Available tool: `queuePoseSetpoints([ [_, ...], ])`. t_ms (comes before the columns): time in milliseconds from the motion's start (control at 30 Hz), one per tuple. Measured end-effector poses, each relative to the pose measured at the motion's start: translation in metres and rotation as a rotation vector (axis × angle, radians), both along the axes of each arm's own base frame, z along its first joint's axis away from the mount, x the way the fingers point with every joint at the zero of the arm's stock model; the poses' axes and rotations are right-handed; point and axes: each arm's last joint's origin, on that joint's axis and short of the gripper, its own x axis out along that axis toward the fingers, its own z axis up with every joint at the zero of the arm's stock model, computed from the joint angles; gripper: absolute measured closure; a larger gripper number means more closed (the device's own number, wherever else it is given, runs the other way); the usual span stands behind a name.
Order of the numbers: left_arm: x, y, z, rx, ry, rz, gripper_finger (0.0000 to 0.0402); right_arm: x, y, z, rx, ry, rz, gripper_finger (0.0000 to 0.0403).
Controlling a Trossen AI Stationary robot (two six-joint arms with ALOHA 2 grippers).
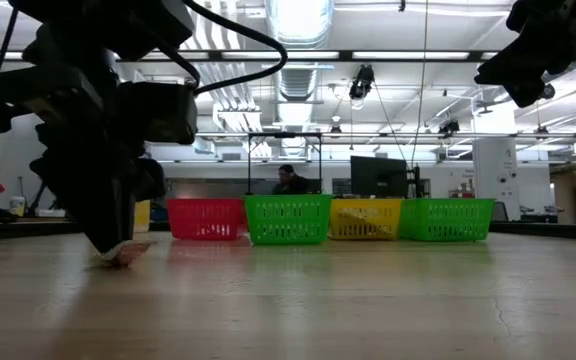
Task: Pick & Place First Aid Supplies
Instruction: Put the ointment pack into the red basket
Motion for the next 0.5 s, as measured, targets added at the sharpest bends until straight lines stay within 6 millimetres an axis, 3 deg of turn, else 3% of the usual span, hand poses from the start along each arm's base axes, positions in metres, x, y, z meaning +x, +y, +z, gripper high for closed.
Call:
queuePoseSetpoints([
  [133,0.0009,-0.0004,0.0001,-0.016,-0.002,0.02,0.0392,0.0,0.0,0.0001,0.0,0.0,0.0,0.0332],
  [500,0.0006,-0.0022,0.0081,-0.078,-0.022,0.052,0.0401,0.0,0.0,0.0,0.0,0.0,0.0,0.0325],
])
